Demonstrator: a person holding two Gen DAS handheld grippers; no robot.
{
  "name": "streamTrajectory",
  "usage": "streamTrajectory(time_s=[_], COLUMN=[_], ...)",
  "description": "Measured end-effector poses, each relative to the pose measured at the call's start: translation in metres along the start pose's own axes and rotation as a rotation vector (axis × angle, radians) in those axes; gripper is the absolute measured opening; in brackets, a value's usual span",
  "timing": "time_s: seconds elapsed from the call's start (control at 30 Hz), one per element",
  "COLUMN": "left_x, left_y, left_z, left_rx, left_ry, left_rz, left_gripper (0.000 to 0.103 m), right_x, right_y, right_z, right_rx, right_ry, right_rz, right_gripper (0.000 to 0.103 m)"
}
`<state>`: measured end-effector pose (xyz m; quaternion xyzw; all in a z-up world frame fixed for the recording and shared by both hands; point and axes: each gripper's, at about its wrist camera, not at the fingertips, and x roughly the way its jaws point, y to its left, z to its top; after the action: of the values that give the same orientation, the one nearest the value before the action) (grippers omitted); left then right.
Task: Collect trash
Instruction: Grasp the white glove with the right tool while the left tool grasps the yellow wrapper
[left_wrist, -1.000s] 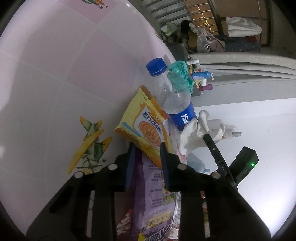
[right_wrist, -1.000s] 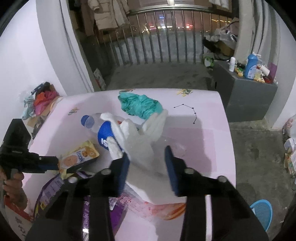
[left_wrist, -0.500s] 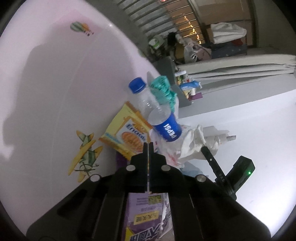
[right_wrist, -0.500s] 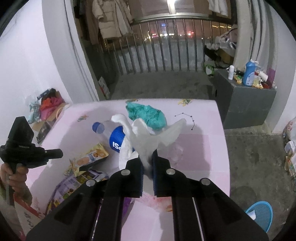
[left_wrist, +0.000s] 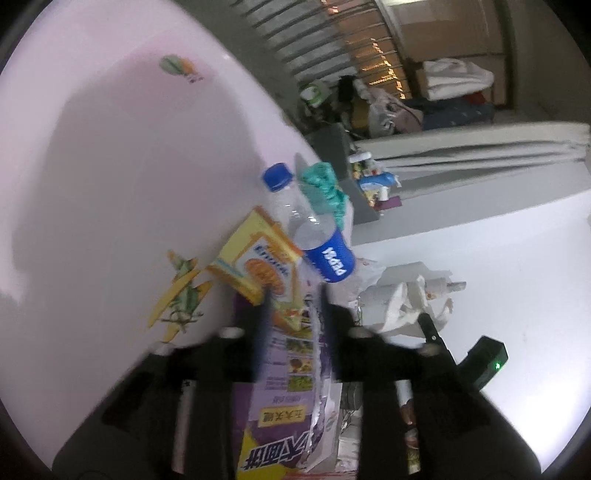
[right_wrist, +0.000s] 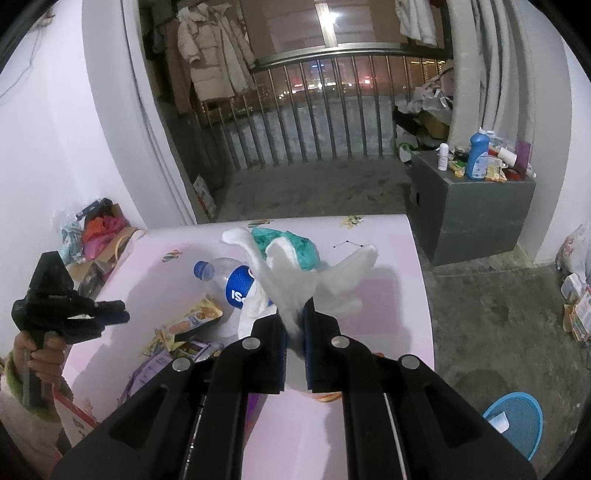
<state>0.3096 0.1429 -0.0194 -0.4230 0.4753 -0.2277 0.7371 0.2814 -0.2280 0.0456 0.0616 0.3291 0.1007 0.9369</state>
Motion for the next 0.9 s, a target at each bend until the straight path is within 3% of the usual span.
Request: streamTrajectory(time_s=[0.13, 0.47, 0.6, 0.67, 0.73, 0.9], left_x=[0.007, 0.05, 0.065, 0.067, 0.065, 0.053], left_y=[0.017, 0.042, 0.041, 0.041, 0.039, 0.027], left_z=[0.003, 0.012, 0.015, 0.015, 0.016, 0.015], left_rx=[-0.088, -0.213, -0.222, -0.217, -0.195, -0.125], left_ry=[0.032, 0.11, 0.11, 0.107, 0.099, 0.052], left_rz=[-0.013, -0.044, -0.041, -0.042, -0.045, -0.043], left_gripper=[0.049, 0.047, 0.033, 0.017, 0.011, 0.009], right_x=[0.005, 0.02, 0.023, 0.022, 0.021, 0.017], right_y=[0.001, 0.0, -0.003, -0.005, -0.007, -0.01], right_z=[-0.001, -0.002, -0.003, -0.003, -0.003, -0.004], right_rx=[0.005, 0.02, 0.028, 0.03, 0.032, 0.039], right_ry=[0.009, 0.03, 0.034, 0.033, 0.03, 0.02], right_rz=[-0.004, 0.001, 0.004, 0.003, 0.001, 0.001], right_gripper=[0.008, 0.008, 0.008, 0.008, 0.008, 0.008])
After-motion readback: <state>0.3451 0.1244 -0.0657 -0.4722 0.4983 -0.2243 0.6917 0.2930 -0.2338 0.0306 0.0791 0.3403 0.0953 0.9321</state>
